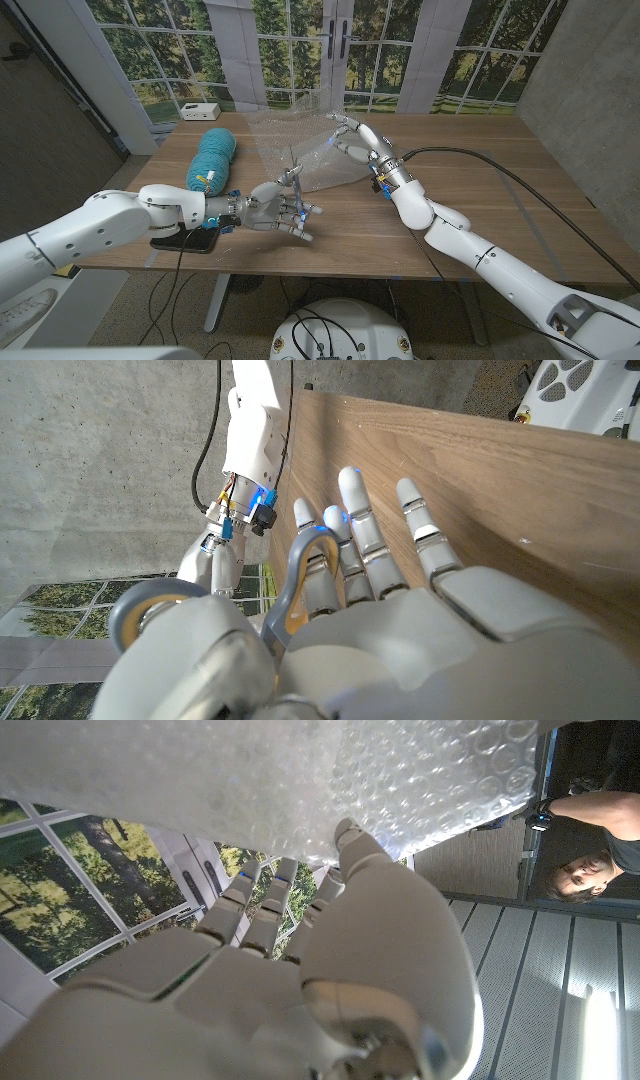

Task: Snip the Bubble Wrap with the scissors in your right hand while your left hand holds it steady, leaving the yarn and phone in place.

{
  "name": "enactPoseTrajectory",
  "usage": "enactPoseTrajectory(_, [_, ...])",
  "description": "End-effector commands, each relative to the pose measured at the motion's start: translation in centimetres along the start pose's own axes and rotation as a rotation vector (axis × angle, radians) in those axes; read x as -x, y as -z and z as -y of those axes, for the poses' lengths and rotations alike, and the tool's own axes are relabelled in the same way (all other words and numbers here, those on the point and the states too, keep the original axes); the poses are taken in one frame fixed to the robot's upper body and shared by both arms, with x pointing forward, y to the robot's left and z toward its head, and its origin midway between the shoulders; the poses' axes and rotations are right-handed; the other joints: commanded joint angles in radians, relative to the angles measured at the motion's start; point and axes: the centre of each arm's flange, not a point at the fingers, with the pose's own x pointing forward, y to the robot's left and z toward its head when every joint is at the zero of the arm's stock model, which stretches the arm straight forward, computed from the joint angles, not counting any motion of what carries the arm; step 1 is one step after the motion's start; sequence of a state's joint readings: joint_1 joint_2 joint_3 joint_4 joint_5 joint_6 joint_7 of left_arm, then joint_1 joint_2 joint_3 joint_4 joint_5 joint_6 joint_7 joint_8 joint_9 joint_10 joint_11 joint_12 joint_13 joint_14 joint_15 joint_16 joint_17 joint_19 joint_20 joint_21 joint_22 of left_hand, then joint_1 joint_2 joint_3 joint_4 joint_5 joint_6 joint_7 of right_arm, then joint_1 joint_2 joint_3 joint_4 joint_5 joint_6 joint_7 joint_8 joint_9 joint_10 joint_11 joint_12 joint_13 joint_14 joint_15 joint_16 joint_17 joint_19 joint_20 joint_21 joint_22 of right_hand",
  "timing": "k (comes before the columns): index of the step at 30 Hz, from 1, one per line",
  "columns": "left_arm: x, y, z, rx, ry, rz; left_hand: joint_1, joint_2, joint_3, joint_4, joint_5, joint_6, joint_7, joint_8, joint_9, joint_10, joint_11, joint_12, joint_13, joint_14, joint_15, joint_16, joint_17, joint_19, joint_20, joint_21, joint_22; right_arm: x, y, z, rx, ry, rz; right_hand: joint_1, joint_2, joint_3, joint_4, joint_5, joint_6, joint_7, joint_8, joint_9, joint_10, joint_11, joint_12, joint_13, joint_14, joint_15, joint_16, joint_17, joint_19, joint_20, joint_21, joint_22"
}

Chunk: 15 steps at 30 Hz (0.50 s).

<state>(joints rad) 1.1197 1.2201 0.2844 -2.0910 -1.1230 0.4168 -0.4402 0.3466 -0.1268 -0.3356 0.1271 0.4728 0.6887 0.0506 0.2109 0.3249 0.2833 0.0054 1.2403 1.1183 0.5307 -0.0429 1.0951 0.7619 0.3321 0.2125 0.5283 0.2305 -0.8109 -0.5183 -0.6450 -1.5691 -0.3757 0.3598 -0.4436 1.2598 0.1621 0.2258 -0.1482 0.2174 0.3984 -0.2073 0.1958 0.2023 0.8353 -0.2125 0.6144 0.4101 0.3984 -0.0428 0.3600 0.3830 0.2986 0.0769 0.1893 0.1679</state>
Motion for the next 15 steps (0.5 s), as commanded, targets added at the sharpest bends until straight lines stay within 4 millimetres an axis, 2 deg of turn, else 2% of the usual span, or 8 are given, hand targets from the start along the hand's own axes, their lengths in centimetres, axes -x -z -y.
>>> enactPoseTrajectory(1, [-0.22,0.25,0.48,0.006,0.030,-0.016,0.011,-0.001,-0.003,0.006,-0.002,-0.105,0.119,0.003,0.002,0.029,-0.017,0.006,0.001,0.007,-0.002,0.007,0.005,0.006,-0.002,-0.003,0.005,-0.14,0.86,-0.06,-0.015,0.021,-0.041,0.010,-0.001,-0.004,0.001,-0.005,0.012,0.000,0.001,0.004,-0.007,0.000,0.006,0.002,0.009,-0.192,0.001,0.004,0.005,-0.003,0.002,0.003])
enactPoseTrajectory(15, [-0.51,0.51,0.95,0.004,0.058,-0.042,0.011,0.001,-0.003,0.007,-0.003,-0.102,0.116,0.003,0.001,0.032,-0.017,0.006,-0.002,0.008,-0.003,0.008,0.005,0.007,-0.002,-0.005,0.007,-0.47,0.11,0.05,-0.012,0.037,-0.012,0.011,-0.001,-0.006,0.002,-0.006,0.013,0.000,0.001,0.004,-0.009,0.001,0.011,-0.004,0.010,-0.192,-0.002,0.011,0.004,-0.002,0.002,0.003])
